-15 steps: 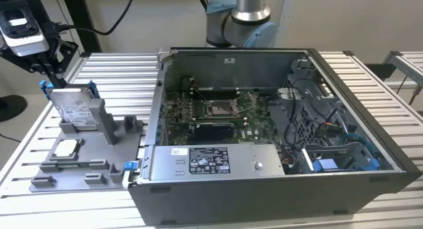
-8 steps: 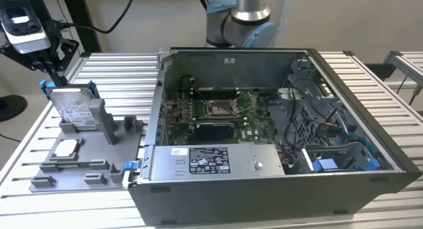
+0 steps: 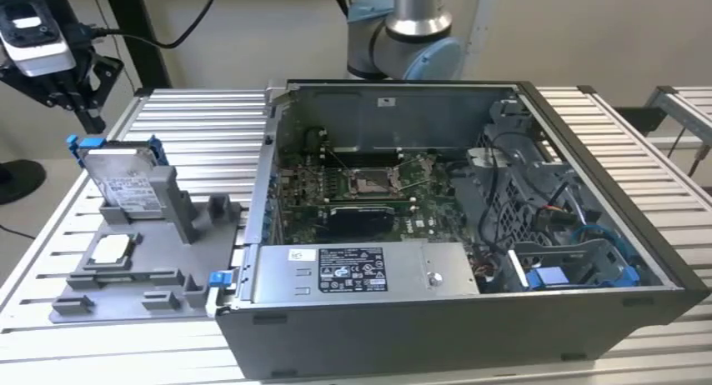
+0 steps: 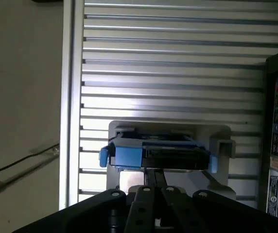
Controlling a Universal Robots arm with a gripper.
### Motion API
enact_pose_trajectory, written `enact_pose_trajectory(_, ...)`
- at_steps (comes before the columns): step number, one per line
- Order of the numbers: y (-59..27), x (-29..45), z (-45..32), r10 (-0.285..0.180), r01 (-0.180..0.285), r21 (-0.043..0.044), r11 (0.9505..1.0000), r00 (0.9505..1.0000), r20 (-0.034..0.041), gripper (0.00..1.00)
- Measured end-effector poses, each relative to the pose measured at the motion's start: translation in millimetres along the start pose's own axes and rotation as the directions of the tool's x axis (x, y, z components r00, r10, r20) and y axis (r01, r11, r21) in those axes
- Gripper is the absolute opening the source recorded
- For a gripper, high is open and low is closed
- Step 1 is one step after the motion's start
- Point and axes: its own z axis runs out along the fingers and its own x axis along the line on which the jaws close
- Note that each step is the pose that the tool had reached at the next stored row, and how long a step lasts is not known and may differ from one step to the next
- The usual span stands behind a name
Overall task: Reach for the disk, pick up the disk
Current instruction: 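Reach for the disk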
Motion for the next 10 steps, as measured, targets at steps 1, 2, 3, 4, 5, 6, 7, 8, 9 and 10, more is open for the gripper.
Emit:
enact_pose_trajectory(1,2.1,3.0,0.3,0.0,0.0,0.0,1.0,1.0,0.0,0.0)
enact_pose_trajectory(2,4.1,5.8,0.6,0.0,0.0,0.0,1.0,1.0,0.0,0.0)
enact_pose_trajectory(3,6.3,8.3,1.0,0.0,0.0,0.0,1.0,1.0,0.0001,0.0)
enact_pose_trajectory(4,7.9,9.6,1.3,0.0,0.0,-0.0001,1.0,1.0,0.0,0.0)
enact_pose_trajectory(5,8.4,10.0,1.3,0.0,0.0,0.0,1.0,1.0,0.0,0.0)
enact_pose_trajectory(6,8.4,10.0,1.3,0.0,0.0,0.0001,1.0,1.0,-0.0001,0.0)
enact_pose_trajectory(7,8.4,10.3,1.4,0.0,0.0,0.0001,1.0,1.0,-0.0001,0.0)
enact_pose_trajectory(8,8.5,11.0,1.5,0.0,0.0,0.0,1.0,1.0,0.0,0.0)
enact_pose_trajectory(9,8.6,11.7,1.4,0.0,0.0,0.0,1.0,1.0,0.0,0.0)
enact_pose_trajectory(10,8.5,12.3,1.4,0.0,0.0,0.0,1.0,1.0,0.0,0.0)
